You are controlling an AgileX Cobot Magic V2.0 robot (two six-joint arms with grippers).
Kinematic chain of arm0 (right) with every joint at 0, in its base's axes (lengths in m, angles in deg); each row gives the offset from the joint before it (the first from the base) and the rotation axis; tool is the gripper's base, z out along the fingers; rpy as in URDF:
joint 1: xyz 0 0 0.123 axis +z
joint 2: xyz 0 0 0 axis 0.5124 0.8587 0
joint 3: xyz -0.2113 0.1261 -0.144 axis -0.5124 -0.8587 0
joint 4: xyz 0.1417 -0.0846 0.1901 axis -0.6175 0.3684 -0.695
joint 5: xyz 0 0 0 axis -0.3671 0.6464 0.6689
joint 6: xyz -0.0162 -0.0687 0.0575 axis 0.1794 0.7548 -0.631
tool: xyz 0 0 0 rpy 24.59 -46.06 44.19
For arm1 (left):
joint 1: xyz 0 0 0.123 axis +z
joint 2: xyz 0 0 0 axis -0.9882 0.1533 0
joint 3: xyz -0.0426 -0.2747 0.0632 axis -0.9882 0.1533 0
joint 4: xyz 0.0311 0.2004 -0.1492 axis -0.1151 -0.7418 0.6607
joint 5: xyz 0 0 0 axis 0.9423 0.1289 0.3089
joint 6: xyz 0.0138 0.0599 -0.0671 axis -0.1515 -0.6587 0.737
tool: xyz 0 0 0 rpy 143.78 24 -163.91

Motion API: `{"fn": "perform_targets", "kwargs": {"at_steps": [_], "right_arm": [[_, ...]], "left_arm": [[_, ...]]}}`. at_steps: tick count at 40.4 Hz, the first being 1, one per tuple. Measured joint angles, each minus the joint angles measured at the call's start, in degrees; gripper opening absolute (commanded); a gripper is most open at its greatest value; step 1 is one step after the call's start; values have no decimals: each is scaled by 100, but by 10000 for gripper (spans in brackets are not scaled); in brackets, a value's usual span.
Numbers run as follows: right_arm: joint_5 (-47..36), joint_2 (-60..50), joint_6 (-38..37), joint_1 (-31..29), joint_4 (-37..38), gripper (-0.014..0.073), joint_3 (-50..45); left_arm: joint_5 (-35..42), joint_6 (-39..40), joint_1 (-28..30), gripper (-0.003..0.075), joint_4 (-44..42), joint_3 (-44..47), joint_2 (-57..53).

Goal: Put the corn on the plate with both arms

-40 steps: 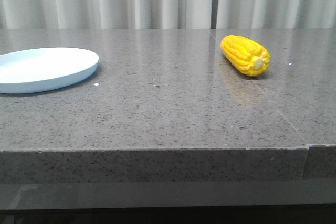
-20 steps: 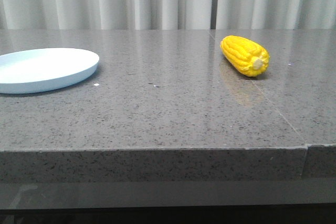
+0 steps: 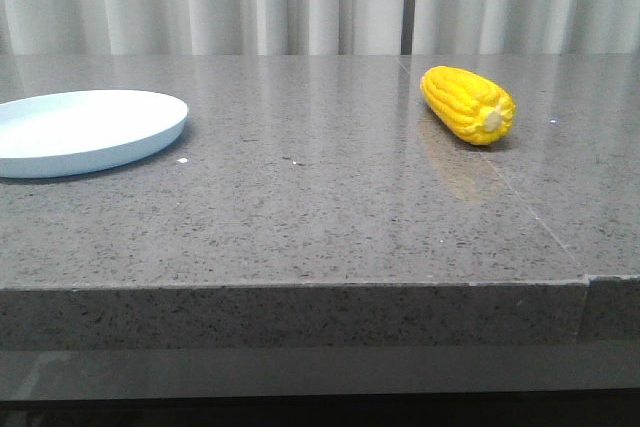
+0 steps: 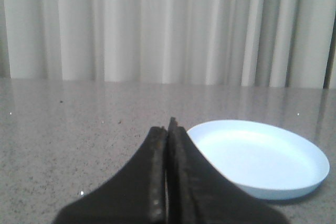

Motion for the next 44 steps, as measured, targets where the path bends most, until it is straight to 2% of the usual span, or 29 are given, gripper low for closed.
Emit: {"fn": "perform_targets", "kwargs": {"at_steps": [7,14,20,25,27,29,33,34,35,37,39,41,44], "right_arm": [[470,74,0,0,-2,-120,1108],[980,928,0,0,-15,-120,2178],[1060,1803,0,0,-25,-120,2743],[1073,2250,0,0,-25,-103,2863],[1073,2325,0,0,-25,-59,2863],[1073,2334,0,0,-36,24,2872],[1073,2334,0,0,-46,232,2884],[1073,2334,0,0,-46,316,2884],[1073,2334,0,0,-46,366,2884],[1073,2334,0,0,-46,470,2884],[1073,2334,0,0,-46,554,2884],[1073,2334,0,0,-46,614,2884],[1073,2334,0,0,-46,598,2884]], "left_arm": [[-431,0,0,-20,-13,-856,159],[-1264,0,0,-20,-267,-2051,1237],[-1501,0,0,-20,-373,-2629,2154],[-1511,0,0,-5,-386,-2719,2574],[-1522,0,0,52,-386,-2719,2617],[-1522,0,0,137,-386,-2719,2631],[-1511,0,0,398,-386,-2724,2642],[-1511,0,0,471,-386,-2724,2642],[-1511,0,0,540,-386,-2724,2642],[-1511,0,0,634,-386,-2724,2642],[-1511,0,0,697,-389,-2724,2642],[-1511,0,0,699,-389,-2724,2642],[-1511,0,0,683,-389,-2724,2642]]}}
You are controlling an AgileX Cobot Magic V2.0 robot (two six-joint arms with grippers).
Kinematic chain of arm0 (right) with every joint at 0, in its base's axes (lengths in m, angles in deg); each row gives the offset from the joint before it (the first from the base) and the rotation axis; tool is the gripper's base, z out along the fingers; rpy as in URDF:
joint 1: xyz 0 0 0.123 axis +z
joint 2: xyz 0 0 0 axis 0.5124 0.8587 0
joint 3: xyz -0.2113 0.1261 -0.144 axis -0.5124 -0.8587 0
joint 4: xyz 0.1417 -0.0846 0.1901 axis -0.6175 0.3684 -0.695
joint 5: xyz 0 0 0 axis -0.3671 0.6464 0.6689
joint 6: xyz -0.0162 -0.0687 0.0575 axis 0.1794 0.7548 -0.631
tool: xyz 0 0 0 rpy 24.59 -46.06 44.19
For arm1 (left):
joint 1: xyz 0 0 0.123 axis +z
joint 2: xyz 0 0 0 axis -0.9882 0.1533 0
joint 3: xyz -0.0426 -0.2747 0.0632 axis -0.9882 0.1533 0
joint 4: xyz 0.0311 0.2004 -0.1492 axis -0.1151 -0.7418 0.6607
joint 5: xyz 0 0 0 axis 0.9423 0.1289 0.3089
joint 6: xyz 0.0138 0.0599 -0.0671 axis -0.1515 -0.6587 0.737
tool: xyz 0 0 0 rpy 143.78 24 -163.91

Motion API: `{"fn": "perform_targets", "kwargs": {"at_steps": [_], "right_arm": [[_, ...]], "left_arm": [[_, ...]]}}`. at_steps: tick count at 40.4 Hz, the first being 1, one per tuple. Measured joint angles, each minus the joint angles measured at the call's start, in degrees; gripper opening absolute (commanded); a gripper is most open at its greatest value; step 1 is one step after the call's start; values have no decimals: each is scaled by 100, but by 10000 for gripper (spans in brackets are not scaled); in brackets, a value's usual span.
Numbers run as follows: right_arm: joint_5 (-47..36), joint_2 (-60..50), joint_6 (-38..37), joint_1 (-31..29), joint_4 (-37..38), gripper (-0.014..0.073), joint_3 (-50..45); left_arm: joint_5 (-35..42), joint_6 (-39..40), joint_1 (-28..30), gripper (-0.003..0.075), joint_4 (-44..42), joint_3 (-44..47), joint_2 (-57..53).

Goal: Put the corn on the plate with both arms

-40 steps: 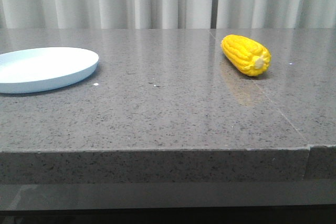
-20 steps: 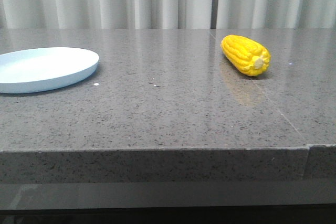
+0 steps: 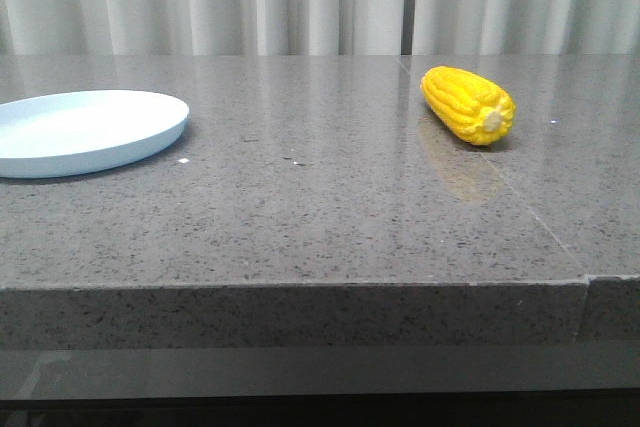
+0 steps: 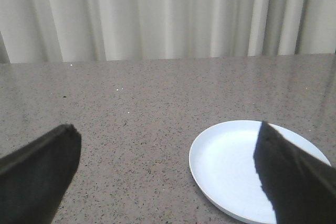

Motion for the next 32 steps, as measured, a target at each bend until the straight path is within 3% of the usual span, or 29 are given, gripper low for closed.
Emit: {"fn": "perform_targets", "kwargs": {"at_steps": [12,17,32], "right_arm": [[0,0,0,0,0,593,0],[0,0,0,0,0,593,0],[0,0,0,0,0,593,0]], "left_arm": [[-43,0,0,636,20,-24,44],[-426,0,-22,636,122,-181,341],[-2228,0,-483,616,221,-1723,2922]]}}
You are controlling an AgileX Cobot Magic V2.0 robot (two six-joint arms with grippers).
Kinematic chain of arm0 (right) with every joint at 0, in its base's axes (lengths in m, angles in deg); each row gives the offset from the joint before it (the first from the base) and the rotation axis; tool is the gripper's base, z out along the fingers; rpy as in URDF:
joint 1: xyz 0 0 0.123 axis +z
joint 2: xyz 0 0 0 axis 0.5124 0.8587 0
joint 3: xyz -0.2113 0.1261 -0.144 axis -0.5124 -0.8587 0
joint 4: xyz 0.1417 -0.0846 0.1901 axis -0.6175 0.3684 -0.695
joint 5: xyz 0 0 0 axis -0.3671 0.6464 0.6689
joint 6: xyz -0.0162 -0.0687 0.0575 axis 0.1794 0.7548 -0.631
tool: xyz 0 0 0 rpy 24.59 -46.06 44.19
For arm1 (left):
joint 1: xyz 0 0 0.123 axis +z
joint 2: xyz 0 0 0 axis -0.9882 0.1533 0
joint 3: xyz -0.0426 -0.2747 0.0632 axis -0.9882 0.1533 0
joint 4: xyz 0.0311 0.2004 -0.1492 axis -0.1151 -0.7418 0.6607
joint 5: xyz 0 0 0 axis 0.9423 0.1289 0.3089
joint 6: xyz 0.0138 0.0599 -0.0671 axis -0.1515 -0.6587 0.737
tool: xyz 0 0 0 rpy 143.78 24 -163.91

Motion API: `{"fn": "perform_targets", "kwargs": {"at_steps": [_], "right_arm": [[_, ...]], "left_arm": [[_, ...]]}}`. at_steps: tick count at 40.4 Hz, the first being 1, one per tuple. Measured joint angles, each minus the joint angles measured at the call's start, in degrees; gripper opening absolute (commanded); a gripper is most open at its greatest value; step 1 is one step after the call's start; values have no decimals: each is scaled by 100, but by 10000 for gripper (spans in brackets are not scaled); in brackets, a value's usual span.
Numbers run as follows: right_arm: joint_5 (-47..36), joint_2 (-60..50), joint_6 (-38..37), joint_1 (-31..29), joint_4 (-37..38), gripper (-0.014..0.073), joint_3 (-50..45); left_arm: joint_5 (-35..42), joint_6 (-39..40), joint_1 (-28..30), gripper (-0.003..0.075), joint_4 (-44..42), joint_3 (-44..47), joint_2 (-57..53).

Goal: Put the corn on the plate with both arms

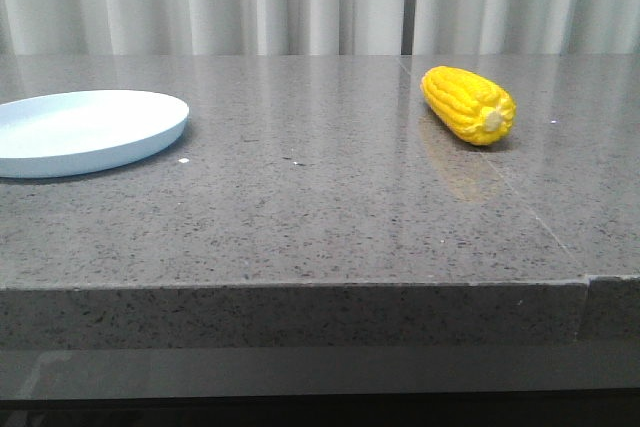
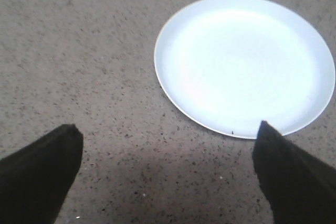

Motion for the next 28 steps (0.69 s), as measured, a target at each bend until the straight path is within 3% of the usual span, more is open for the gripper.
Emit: {"fn": "perform_targets", "kwargs": {"at_steps": [9,21,24,28], "right_arm": [[0,0,0,0,0,593,0],[0,0,0,0,0,593,0],[0,0,0,0,0,593,0],[0,0,0,0,0,593,0]], "left_arm": [[-924,50,-14,616,87,-1237,1712],[-1145,158,-14,613,191,-2151,3309],[-1145,162,-14,574,261,-2247,3572],[-1149,171,-14,460,367,-2296,3750]]}}
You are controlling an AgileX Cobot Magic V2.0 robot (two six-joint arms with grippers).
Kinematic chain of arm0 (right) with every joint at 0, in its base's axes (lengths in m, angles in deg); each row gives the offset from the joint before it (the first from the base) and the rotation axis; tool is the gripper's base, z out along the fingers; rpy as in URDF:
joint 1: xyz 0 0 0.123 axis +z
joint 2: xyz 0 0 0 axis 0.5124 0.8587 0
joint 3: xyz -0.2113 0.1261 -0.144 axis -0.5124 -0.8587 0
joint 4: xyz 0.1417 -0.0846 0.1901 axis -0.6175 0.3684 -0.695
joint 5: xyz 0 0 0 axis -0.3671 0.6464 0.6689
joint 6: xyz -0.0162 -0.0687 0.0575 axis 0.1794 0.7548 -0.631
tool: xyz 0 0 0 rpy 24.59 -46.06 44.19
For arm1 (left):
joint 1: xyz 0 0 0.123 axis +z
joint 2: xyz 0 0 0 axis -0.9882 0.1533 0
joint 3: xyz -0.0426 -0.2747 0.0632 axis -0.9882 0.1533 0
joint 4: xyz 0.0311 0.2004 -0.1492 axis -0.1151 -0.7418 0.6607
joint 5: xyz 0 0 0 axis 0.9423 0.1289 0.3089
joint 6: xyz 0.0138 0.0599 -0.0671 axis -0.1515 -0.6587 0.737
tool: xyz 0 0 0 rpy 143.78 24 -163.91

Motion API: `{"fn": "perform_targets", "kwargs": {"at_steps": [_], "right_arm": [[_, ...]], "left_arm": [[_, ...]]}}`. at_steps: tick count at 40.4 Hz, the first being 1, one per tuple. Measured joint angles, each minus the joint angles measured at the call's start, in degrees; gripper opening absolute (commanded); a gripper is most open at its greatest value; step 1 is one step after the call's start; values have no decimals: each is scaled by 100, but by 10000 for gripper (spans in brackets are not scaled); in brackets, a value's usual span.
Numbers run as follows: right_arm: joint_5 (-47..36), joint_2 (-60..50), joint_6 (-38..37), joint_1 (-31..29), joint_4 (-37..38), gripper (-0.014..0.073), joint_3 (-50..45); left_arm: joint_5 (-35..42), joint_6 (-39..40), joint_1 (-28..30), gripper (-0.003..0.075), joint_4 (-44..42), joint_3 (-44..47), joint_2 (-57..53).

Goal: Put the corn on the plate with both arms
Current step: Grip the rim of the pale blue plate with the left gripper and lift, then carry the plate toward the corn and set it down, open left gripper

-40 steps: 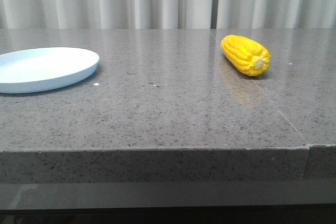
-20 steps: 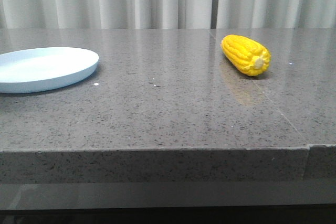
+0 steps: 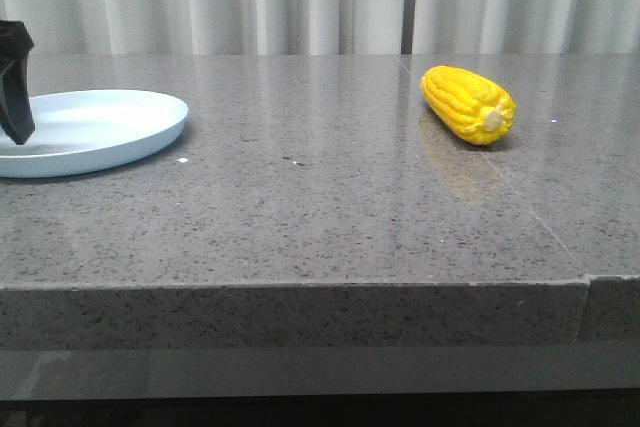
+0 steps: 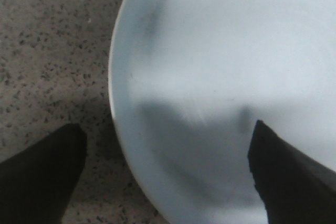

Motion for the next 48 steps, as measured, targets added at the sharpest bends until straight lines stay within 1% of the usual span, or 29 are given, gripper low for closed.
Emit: {"fn": "perform_targets", "kwargs": {"at_steps": [10,14,22,30,41,48], "right_arm": [[0,0,0,0,0,593,0],[0,0,0,0,0,593,0],[0,0,0,0,0,593,0],[0,0,0,0,0,593,0],[0,0,0,0,0,593,0],[0,0,0,0,0,593,0]], "left_arm": [[-10,0,0,97,50,-28,67],[-10,0,0,-18,50,-28,67],[16,14,0,-20,162,-42,67],[31,-124,-25,-20,675,-271,2],[17,-171,-497,-20,1445,-1147,13],[17,-171,-952,-20,1700,-1583,449]]}}
